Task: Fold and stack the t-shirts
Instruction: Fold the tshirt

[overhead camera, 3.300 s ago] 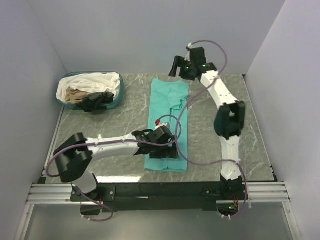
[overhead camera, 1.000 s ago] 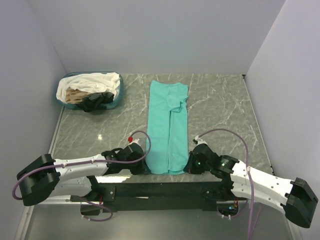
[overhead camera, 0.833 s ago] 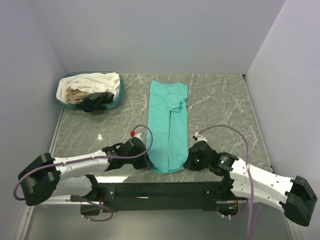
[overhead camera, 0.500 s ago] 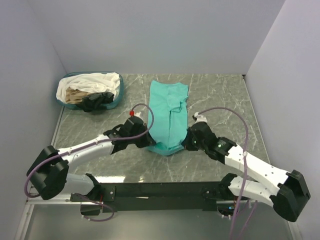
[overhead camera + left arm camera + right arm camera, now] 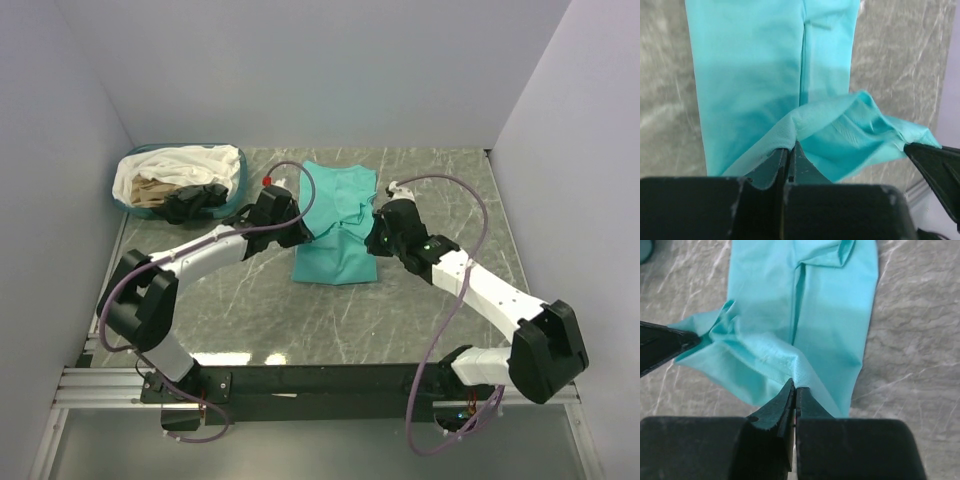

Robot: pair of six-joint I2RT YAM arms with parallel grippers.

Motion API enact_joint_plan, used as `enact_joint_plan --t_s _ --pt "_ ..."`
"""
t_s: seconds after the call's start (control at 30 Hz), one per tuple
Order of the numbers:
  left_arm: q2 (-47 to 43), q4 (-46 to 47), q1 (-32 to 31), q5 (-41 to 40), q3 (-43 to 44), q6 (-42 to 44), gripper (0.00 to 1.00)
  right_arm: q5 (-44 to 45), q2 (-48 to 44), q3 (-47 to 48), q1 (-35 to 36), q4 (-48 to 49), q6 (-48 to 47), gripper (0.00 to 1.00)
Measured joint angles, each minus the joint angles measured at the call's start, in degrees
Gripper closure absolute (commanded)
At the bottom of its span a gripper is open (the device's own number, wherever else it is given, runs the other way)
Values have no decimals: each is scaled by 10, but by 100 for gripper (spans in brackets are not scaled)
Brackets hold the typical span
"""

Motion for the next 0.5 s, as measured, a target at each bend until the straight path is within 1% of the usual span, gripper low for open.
enact_joint_plan --t_s 0.27,0.5 --pt "58 -11 9 -19 70 28 99 -3 54 28 -33 10 -14 100" --pt "115 -18 34 -19 117 52 99 -31 111 63 -61 24 -26 100"
